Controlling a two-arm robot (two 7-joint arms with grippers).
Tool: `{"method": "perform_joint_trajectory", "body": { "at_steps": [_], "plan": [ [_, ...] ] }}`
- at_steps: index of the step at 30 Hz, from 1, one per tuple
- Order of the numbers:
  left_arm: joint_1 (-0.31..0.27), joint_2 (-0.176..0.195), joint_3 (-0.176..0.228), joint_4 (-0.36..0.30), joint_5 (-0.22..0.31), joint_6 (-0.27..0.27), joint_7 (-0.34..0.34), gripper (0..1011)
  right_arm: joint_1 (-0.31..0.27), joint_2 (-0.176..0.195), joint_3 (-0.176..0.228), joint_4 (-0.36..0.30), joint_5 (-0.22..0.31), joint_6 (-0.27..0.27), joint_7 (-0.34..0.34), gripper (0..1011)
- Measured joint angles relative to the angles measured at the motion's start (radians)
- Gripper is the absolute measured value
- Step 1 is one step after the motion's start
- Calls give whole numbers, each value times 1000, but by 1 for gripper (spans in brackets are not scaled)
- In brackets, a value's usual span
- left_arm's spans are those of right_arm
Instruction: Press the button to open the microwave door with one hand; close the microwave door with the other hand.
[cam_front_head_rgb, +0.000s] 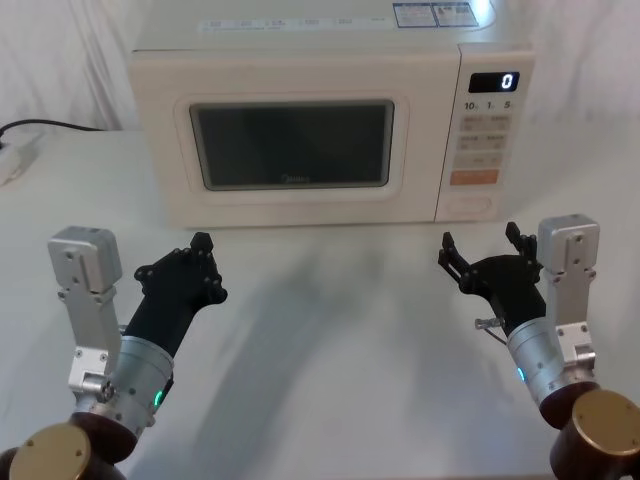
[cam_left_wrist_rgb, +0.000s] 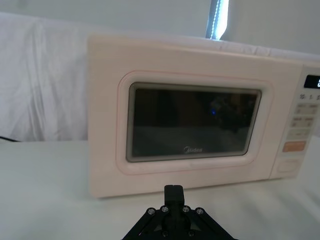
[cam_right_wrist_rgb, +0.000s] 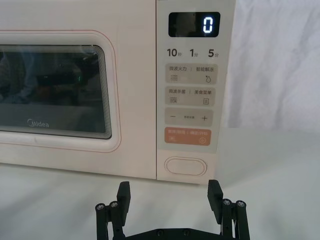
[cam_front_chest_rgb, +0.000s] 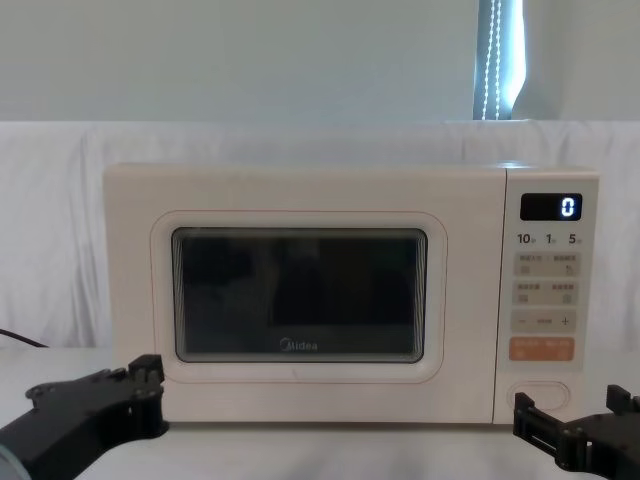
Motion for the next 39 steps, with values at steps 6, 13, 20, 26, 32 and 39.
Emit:
{"method": "perform_joint_trajectory", "body": {
  "at_steps": [6, 13, 20, 26, 32, 39],
  "plan": [
    [-16, 3, -7, 37, -2, -6, -2, 0, 0, 0, 0, 0, 0, 0, 0, 1002],
    [-28, -2, -9, 65, 2, -16, 2, 0, 0, 0, 0, 0, 0, 0, 0, 1002],
    [-27, -1, -9, 62, 2, -16, 2, 0, 0, 0, 0, 0, 0, 0, 0, 1002],
    [-25, -1, -9, 59, 2, -15, 2, 74, 0, 0, 0, 0, 0, 0, 0, 1002],
    [-25, 0, -8, 58, 2, -14, 1, 251, 0, 0, 0, 0, 0, 0, 0, 1002],
    [-24, 0, -8, 57, 2, -13, 1, 484, 0, 0, 0, 0, 0, 0, 0, 1002]
  ]
}}
